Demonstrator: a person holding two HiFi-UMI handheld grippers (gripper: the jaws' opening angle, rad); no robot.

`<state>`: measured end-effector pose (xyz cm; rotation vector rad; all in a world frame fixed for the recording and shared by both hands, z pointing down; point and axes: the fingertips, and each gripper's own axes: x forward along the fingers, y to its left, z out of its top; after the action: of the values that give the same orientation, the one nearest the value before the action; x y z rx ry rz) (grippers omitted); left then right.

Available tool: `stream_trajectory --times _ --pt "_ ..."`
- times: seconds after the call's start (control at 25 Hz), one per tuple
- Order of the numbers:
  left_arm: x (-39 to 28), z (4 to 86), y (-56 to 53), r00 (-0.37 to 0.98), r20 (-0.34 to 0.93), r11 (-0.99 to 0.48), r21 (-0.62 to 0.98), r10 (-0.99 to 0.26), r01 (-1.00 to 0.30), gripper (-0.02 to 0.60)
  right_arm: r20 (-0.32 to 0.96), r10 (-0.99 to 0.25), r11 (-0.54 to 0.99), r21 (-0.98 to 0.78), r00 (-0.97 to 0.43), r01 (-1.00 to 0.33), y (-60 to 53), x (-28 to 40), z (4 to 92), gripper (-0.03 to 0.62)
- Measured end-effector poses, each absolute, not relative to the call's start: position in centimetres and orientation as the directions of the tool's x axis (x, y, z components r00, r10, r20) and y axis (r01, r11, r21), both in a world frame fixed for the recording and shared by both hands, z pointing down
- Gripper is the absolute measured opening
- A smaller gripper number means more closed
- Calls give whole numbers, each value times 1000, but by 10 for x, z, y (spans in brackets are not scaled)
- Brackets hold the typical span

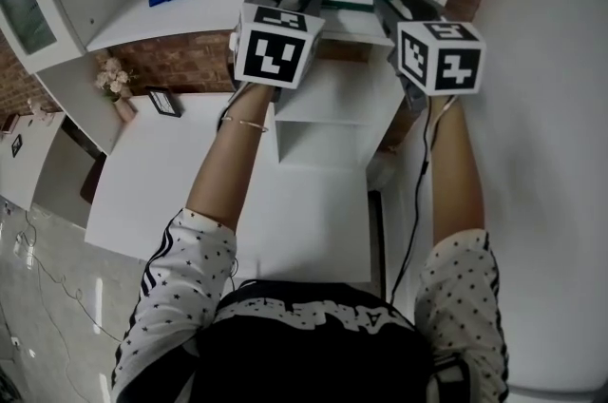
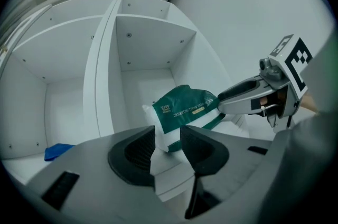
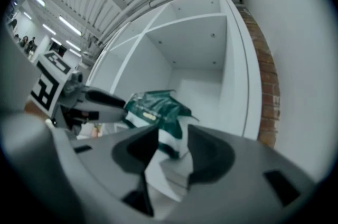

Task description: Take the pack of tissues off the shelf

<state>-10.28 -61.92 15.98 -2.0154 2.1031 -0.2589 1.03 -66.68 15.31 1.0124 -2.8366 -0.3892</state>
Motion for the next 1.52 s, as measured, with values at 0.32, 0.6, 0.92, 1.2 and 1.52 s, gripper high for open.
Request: stream_trajectory --times 0.32,0.6,0.92,1.2,1.52 --pt "-99 156 -630 -47 -25 53 -275 -999 -960 167 35 -645 741 271 -763 -614 -672 2 156 169" --pt "-104 160 -629 -77 -25 81 -285 -997 -955 98 24 -670 721 259 -742 -643 -677 8 157 83" --pt "-101 160 -623 -80 -43 90 -326 -996 -941 56 -8 -689 695 274 -724 -664 -673 10 158 44" --pt "-98 150 -610 -90 -111 123 -338 -990 -933 48 -59 -682 685 298 -729 -665 -660 11 152 39" --pt "-93 135 -592 -97 -188 159 -349 -977 -924 44 -150 -670 654 344 -727 -673 -640 15 135 38"
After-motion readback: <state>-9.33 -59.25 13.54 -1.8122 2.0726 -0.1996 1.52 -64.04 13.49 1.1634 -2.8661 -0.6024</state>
